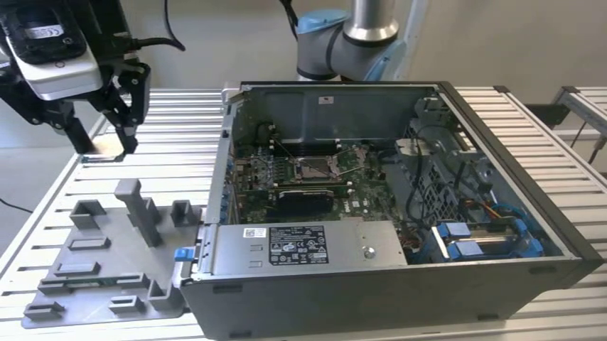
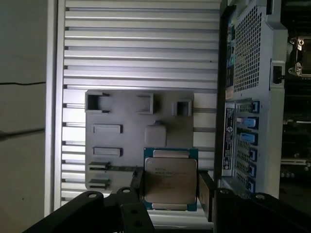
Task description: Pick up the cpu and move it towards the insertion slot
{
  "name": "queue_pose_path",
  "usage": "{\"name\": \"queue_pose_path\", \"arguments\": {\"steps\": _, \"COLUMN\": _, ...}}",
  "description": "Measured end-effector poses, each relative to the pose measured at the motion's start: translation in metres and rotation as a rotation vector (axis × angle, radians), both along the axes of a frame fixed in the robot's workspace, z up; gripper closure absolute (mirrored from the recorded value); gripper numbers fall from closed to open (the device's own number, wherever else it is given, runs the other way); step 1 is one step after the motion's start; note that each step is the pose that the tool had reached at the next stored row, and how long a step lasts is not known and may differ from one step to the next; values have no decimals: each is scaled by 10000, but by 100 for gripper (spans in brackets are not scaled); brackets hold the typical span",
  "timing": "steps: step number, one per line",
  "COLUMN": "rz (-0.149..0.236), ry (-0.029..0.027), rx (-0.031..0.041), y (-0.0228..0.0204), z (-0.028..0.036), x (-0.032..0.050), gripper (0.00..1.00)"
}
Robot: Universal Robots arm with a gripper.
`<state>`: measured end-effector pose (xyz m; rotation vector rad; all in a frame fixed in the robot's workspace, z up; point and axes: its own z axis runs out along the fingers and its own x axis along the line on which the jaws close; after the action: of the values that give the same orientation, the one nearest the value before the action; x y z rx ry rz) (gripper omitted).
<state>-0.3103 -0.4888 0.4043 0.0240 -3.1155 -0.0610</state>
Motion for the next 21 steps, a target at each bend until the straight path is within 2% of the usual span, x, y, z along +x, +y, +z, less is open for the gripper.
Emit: {"name": "queue_pose_path", "arguments": {"steps": 21, "rz": 0, "ry": 0, "rx": 0, "y": 28, "z": 0, "x": 734, "gripper": 100}}
